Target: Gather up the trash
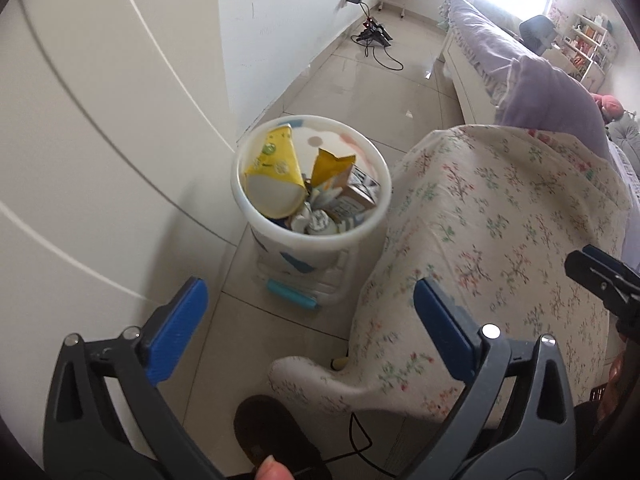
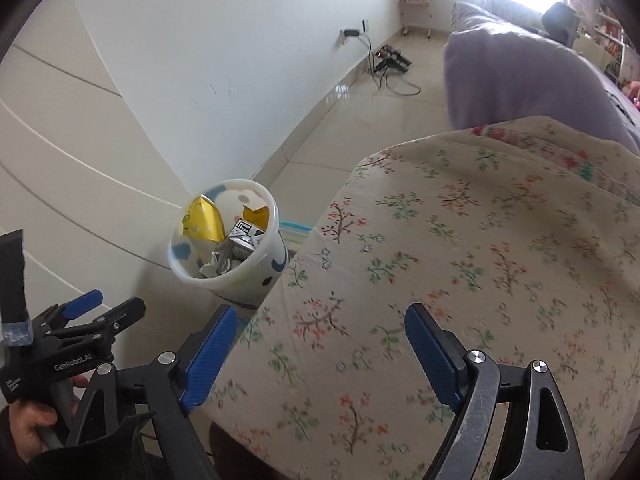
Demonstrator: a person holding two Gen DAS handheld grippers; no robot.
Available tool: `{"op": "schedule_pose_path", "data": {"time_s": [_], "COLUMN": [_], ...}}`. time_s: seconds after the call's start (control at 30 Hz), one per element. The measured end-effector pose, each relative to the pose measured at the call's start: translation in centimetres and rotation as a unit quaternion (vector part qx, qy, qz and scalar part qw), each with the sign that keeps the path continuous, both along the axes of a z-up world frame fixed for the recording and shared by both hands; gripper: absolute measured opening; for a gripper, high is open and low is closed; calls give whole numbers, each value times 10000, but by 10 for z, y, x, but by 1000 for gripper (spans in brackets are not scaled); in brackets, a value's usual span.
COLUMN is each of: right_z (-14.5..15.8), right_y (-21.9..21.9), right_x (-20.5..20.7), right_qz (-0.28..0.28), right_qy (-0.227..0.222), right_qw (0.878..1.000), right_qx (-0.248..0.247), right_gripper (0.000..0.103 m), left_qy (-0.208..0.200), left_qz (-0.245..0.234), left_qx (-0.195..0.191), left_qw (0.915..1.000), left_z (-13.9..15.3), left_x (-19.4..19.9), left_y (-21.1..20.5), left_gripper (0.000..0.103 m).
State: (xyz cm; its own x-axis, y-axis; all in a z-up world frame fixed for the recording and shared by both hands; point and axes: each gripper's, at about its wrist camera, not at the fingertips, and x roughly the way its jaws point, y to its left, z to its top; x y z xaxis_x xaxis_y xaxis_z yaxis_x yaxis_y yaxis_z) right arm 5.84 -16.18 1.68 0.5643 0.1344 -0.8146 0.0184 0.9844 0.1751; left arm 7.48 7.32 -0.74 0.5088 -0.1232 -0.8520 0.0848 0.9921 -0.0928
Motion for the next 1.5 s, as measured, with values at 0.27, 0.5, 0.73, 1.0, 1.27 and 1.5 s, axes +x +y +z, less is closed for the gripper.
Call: {"op": "schedule_pose_path", "data": {"time_s": [0.27, 0.5, 0.73, 1.0, 1.27, 1.5], "right_z": [-3, -1, -2, -5, -8, -9], "right_y": [-18, -30, -29, -26, -23, -23], "right_x": [-73, -84, -83, -82, -80, -78], "right_qz": [-395, -407, -357, -346, -334, -347], "right_qy": [-314, -411, -389, -348, -305, -274], "right_qw": [9981, 9976, 9976, 9979, 9980, 9982], "right_qx": [-353, -392, -442, -429, -432, -409], "right_gripper": [88, 88, 88, 88, 88, 88], "left_qy": [-277, -505, -626, -623, -637, -640], "left_qz": [-43, -58, -55, -81, -91, -76], "left_qx": [224, 305, 354, 338, 307, 300], "left_qw": [9994, 9982, 9974, 9975, 9975, 9975], "left_z": [1, 5, 6, 6, 6, 6], "left_x": [-51, -60, -62, -63, -65, -65], "left_y": [-26, -42, -50, -52, -52, -52], "left_gripper": [102, 102, 102, 102, 102, 102]}}
